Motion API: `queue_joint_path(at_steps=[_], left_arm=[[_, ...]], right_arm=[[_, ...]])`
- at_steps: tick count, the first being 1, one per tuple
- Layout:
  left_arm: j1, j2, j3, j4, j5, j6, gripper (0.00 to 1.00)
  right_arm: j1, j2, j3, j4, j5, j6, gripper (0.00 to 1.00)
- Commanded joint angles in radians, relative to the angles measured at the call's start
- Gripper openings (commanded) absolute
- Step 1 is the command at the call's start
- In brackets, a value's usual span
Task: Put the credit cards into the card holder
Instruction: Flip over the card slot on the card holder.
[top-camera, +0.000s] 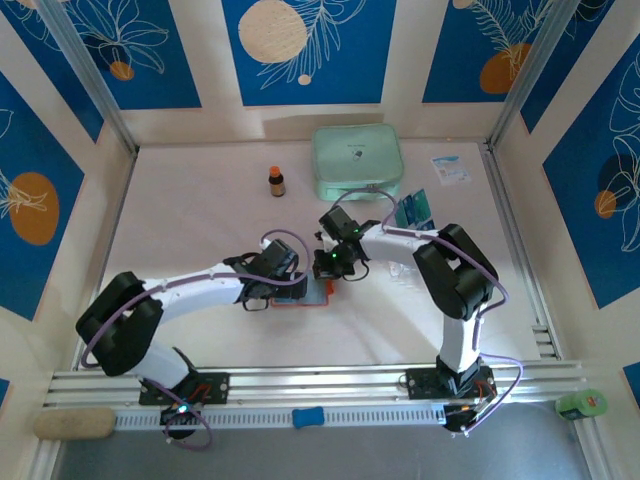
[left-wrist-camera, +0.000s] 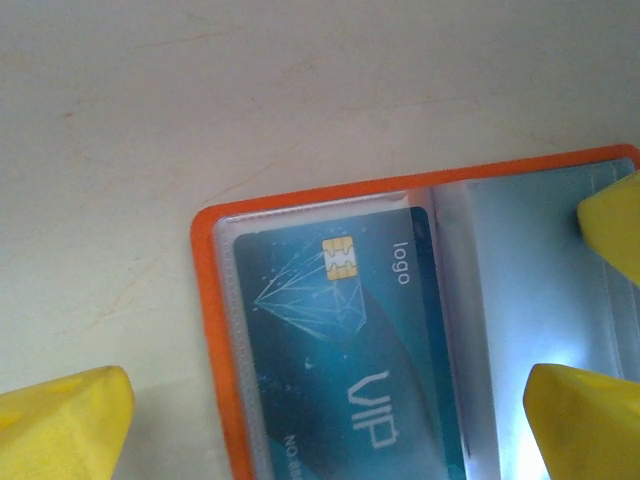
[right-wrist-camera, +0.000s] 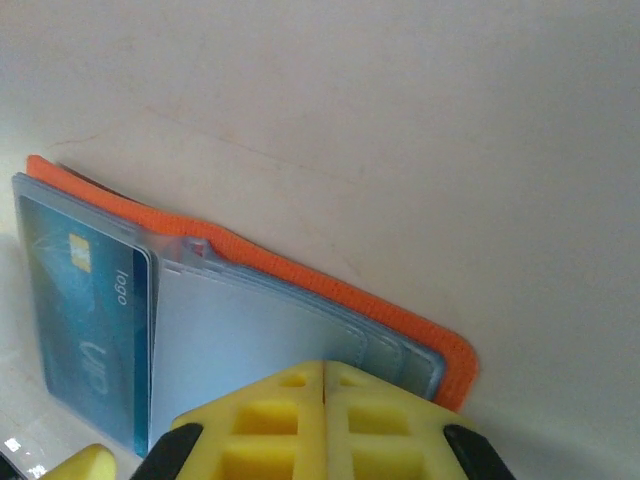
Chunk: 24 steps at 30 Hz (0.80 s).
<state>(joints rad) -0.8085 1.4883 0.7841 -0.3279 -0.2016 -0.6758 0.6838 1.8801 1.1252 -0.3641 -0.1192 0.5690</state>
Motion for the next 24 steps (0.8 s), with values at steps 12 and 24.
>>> queue_joint_path(at_steps=[12, 24], left_arm=[[-0.013, 0.046, -0.009, 0.023, -0.011, 0.005, 1.0], [-0.015, 0.06, -0.055, 0.058, -0.014, -0.001, 0.95]], right_arm=[[0.009, 0.021, 0.01, 0.003, -0.035, 0.025, 0.0], [-0.003, -0.059, 0.005, -0.018, -0.011, 0.043, 0.0]])
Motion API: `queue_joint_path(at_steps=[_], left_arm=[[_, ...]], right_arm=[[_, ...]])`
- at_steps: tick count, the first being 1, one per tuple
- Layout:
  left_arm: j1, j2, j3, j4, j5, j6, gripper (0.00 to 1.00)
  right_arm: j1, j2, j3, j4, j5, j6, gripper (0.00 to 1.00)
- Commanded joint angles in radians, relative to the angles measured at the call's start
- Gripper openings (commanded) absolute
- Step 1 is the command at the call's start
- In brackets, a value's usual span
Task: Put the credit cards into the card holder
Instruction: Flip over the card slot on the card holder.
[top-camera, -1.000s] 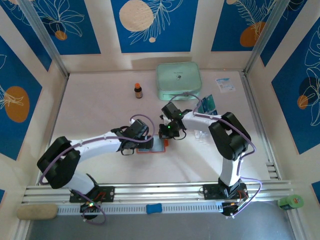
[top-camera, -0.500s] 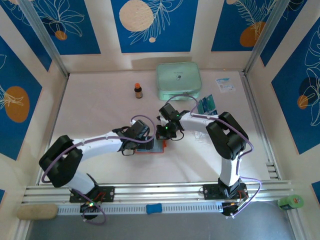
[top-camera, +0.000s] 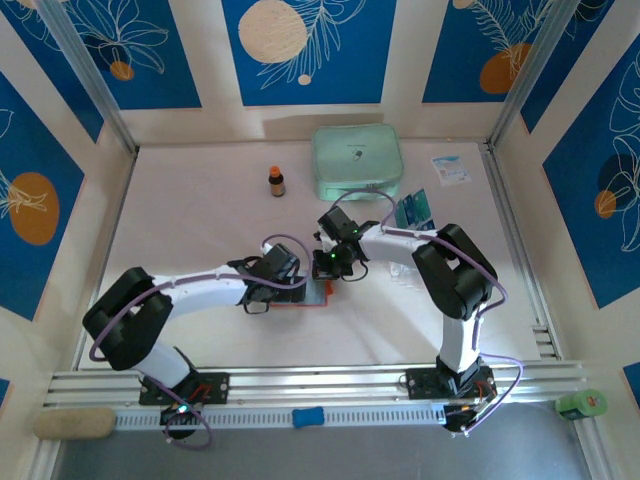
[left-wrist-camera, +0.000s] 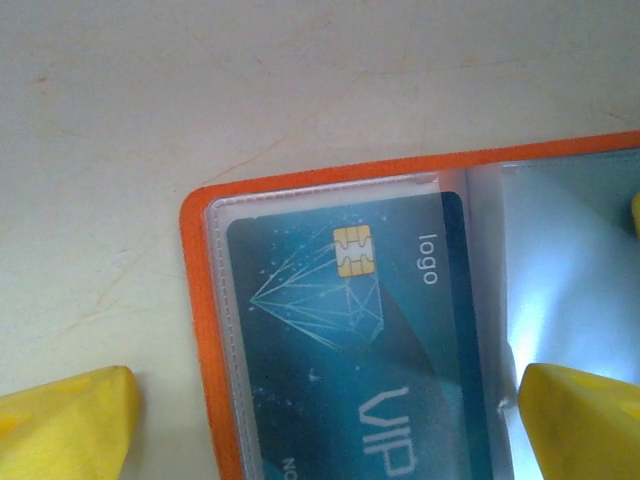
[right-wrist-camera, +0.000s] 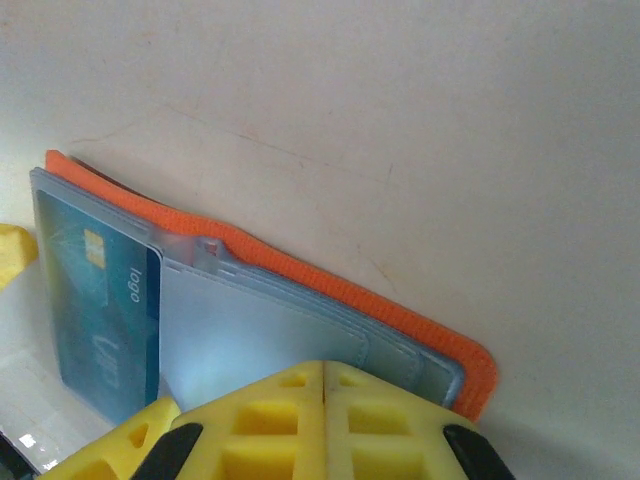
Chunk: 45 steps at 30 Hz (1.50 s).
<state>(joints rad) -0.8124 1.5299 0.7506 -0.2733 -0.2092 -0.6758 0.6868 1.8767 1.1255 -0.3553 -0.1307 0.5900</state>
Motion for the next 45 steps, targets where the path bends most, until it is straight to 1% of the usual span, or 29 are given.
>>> queue_joint_path(at_steps=[1, 8, 21, 30, 36, 39, 42, 45], left_arm=[[-0.01, 0.019, -0.023, 0.007, -0.004, -0.001, 0.94], [-0.012, 0.019, -0.028, 0.017, -0.001, -0.001, 0.92], [-0.013, 0.012, -0.035, 0.016, -0.001, -0.002, 0.91], [-0.012, 0.009, -0.04, 0.016, -0.001, -0.004, 0.91], [-0.013, 0.004, -0.039, 0.017, -0.001, -0.004, 0.92], [-0.012, -0.003, -0.037, 0.013, -0.001, -0.005, 0.92], [-0.011, -0.015, -0.03, 0.005, -0.002, -0.003, 0.92], [-0.012, -0.042, -0.014, -0.015, -0.012, 0.003, 0.93]], right_arm=[[-0.007, -0.063, 0.001, -0.027, 0.003, 0.027, 0.01], [-0.007, -0.087, -0.037, 0.001, 0.002, 0.07, 0.11], [-0.003, -0.045, -0.076, 0.046, -0.012, 0.113, 0.27], [-0.004, -0.007, -0.039, 0.058, -0.067, 0.103, 0.26], [-0.004, -0.004, -0.023, 0.059, -0.09, 0.1, 0.17], [-0.004, -0.012, -0.021, 0.062, -0.103, 0.103, 0.16], [-0.006, -0.024, -0.021, 0.066, -0.12, 0.109, 0.17], [-0.005, -0.043, -0.023, 0.073, -0.142, 0.121, 0.24]])
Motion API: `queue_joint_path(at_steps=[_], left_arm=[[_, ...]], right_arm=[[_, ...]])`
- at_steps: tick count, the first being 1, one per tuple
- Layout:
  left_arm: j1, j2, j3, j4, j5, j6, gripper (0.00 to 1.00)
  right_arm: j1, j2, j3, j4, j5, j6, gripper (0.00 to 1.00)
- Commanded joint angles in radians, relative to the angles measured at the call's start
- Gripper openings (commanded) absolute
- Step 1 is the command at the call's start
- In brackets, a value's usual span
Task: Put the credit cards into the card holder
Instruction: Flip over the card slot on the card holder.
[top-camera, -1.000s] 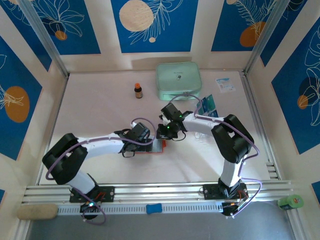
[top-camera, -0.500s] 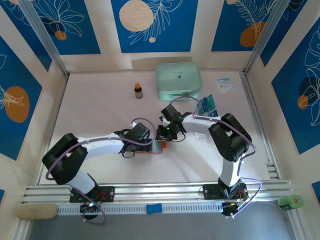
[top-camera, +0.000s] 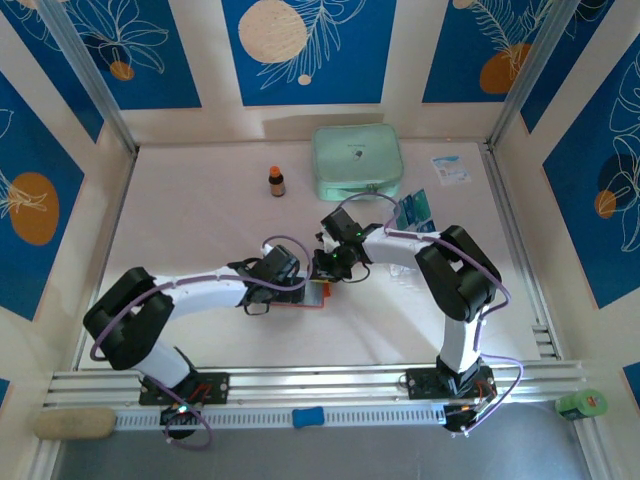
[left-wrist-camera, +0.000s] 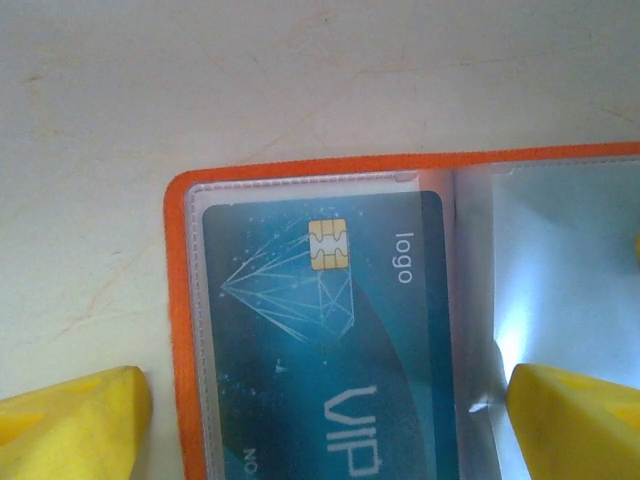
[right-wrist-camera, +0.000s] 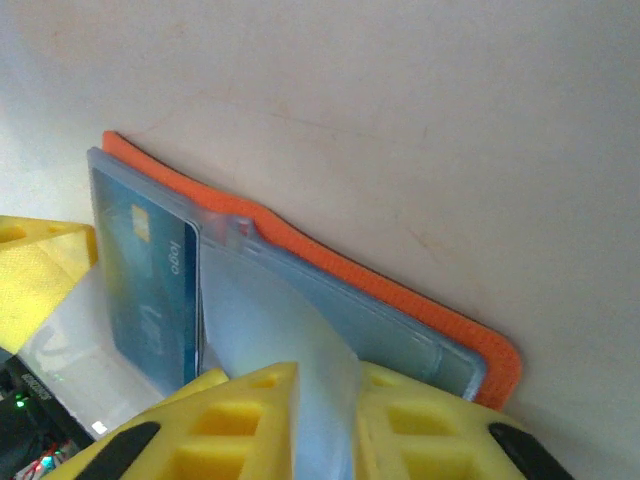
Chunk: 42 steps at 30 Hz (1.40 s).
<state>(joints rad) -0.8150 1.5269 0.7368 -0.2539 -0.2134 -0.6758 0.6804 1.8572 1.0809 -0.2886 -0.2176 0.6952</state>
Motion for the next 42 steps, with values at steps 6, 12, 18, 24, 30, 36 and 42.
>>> queue_joint_path(at_steps=[6, 12, 18, 24, 30, 36, 42], left_arm=[[-0.006, -0.13, 0.036, -0.089, -0.055, 0.017, 0.96], [0.011, -0.245, 0.039, -0.136, -0.109, 0.026, 0.98], [0.046, -0.352, 0.02, -0.171, -0.131, 0.034, 0.99], [0.074, -0.431, -0.005, -0.195, -0.14, 0.035, 0.99], [0.09, -0.467, -0.027, -0.208, -0.141, 0.034, 0.99], [0.094, -0.466, -0.059, -0.199, -0.131, 0.026, 0.99], [0.096, -0.432, -0.09, -0.165, -0.115, 0.021, 0.99]], right_arm=[[0.005, -0.064, 0.015, 0.027, -0.097, 0.051, 0.4], [0.024, -0.087, 0.024, 0.041, -0.115, 0.089, 0.5], [0.058, -0.061, 0.072, 0.045, -0.119, 0.115, 0.53], [0.091, 0.025, 0.156, 0.046, -0.12, 0.135, 0.54], [0.116, 0.142, 0.246, 0.057, -0.121, 0.155, 0.54], [0.116, 0.182, 0.293, 0.058, -0.132, 0.162, 0.54], [0.11, 0.185, 0.302, 0.06, -0.14, 0.167, 0.54]])
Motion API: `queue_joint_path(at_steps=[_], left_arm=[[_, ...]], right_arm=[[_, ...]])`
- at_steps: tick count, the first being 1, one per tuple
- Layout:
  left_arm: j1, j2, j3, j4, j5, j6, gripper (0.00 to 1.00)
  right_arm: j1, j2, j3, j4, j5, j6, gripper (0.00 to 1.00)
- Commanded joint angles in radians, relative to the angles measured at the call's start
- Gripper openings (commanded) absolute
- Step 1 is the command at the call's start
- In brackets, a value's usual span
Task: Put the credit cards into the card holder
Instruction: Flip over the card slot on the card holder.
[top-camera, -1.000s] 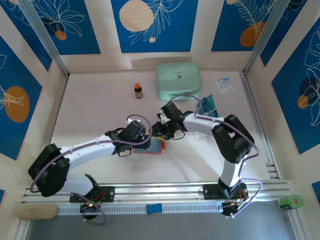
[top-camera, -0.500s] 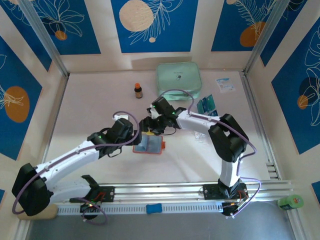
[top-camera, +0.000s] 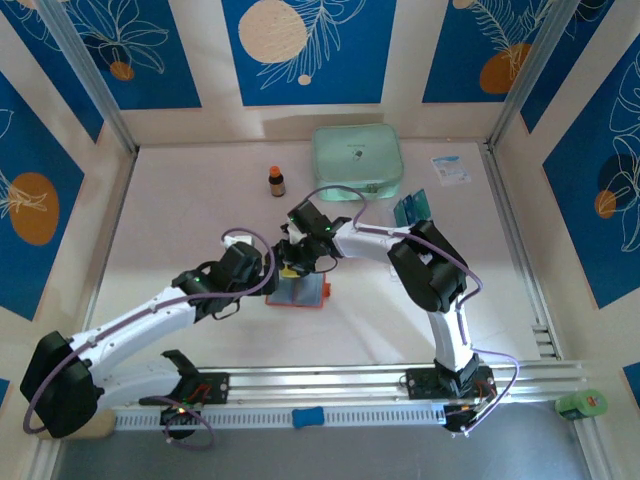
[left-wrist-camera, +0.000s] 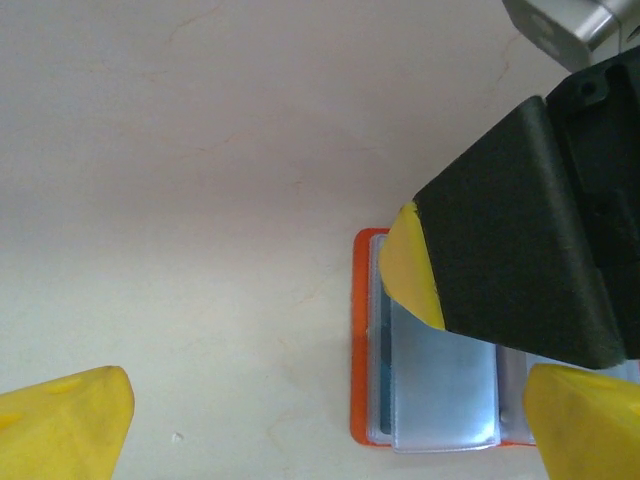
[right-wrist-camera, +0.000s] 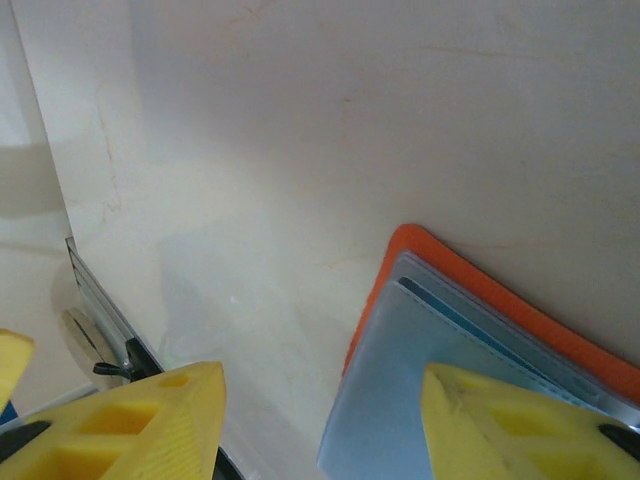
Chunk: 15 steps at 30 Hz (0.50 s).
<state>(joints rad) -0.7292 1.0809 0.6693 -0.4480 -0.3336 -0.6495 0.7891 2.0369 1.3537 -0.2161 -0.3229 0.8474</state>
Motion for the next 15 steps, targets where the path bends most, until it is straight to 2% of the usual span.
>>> queue_joint_path(at_steps=[1, 15], left_arm=[[0.01, 0.024, -0.028, 0.038, 0.009, -0.003, 1.0], [0.01, 0.209, -0.041, 0.152, 0.042, 0.013, 0.99]], right_arm=[[-0.001, 0.005, 0.029, -0.011, -0.035, 0.016, 0.54], [-0.018, 0.025, 0.033, 0.021, -0.061, 0.044, 0.54]])
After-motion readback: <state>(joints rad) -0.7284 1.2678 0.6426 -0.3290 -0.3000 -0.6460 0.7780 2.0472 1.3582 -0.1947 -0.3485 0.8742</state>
